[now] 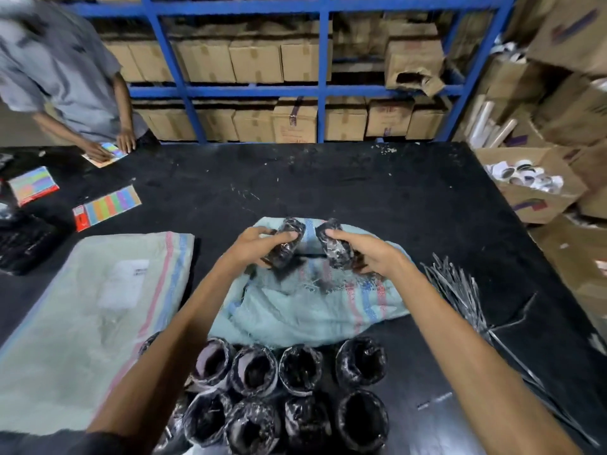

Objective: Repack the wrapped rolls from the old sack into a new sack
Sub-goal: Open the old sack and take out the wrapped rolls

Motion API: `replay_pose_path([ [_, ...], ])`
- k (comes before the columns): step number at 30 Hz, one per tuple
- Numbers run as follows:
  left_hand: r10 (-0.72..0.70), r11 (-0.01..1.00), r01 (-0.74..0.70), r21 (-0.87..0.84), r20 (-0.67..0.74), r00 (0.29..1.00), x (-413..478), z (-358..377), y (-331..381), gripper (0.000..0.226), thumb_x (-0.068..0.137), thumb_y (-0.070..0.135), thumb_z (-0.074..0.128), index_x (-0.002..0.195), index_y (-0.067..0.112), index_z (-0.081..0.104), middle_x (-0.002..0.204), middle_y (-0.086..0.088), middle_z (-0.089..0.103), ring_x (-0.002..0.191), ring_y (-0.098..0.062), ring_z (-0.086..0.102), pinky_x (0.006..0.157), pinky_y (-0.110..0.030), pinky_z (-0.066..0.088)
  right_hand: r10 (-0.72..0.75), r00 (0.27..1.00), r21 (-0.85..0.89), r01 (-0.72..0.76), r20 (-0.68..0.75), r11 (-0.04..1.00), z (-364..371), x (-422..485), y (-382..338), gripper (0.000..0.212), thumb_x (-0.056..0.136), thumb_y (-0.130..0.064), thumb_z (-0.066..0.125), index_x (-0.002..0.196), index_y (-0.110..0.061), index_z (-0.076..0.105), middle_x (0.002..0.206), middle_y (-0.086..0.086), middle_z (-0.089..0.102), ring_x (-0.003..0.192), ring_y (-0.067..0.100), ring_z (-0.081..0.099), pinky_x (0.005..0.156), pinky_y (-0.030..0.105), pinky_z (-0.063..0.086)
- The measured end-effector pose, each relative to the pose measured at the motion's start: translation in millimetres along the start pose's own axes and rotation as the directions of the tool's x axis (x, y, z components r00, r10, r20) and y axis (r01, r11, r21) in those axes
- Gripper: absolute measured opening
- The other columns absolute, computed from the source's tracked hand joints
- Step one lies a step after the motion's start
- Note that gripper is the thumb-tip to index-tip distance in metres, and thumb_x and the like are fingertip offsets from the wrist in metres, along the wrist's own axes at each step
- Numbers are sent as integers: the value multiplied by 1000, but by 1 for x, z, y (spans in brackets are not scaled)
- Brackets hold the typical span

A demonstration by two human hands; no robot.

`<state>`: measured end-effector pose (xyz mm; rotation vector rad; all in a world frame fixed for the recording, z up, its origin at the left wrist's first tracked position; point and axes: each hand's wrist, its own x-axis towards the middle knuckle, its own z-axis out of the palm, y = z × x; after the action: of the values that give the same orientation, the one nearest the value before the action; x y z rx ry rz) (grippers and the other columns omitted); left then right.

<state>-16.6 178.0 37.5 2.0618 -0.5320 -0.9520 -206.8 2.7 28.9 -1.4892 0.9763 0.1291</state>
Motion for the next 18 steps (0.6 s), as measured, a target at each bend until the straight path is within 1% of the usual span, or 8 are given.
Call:
replay_pose_path([
  [1,30,999,-29,25,-35,999,-7,-3,-2,69,65,58,87,116,19,62,107,-1,70,94,-14,69,75,-33,61,-13,1000,1,13,-9,1000,4,-9,-4,53,74,-66,76,108,-28,63,98,-10,65,91,11,63,91,36,50],
  [2,53,998,-50,36,-71,996,-15,-6,-2,67,67,53,88,118,19,61,107,-1,71,91,-11,68,72,-25,58,-36,999,-21,36,-16,999,11,-22,-10,53,72,-66,78,106,-27,66,97,-11,69,89,13,66,91,38,52],
  [4,107,993,-99,70,-116,988,-38,-16,-8,66,69,46,89,120,17,58,104,1,70,84,-5,64,65,-12,48,-96,994,-91,91,-49,992,28,-43,-11,79,54,-75,84,114,-24,71,109,-5,75,101,20,72,98,46,55],
  [5,126,988,-112,110,-136,983,-56,-21,-17,67,69,45,89,121,17,58,104,1,69,86,-6,64,68,-12,49,-114,991,-131,104,-72,986,38,-49,-3,89,48,-76,86,118,-24,68,114,-3,73,107,20,70,99,47,55],
  [8,207,964,-169,207,-181,961,-101,-42,-44,73,67,49,88,127,19,57,115,-1,65,105,-19,64,92,-32,54,-181,978,-211,156,-101,965,70,-85,8,79,60,-56,91,125,-24,57,119,-8,65,111,16,65,93,32,53],
  [10,228,953,-178,244,-192,955,-134,-56,-70,72,71,44,87,130,17,56,117,1,60,107,-18,60,92,-30,48,-208,974,-292,173,-92,941,89,-106,23,88,63,-48,92,137,-21,53,132,-6,59,122,16,58,96,29,48],
  [13,226,945,-162,285,-207,952,-187,-78,-119,73,73,38,87,134,14,54,123,-3,59,108,-18,56,86,-27,40,-191,979,-384,152,-66,911,129,-143,54,103,62,-49,92,148,-24,43,152,-2,43,140,19,43,108,33,40],
  [18,176,937,-97,335,-214,961,-243,-99,-209,81,67,44,89,135,18,54,130,-6,60,113,-21,57,90,-31,44,-169,986,-531,136,-14,836,179,-193,101,102,63,-44,93,149,-24,40,157,3,37,143,23,37,108,35,36],
])
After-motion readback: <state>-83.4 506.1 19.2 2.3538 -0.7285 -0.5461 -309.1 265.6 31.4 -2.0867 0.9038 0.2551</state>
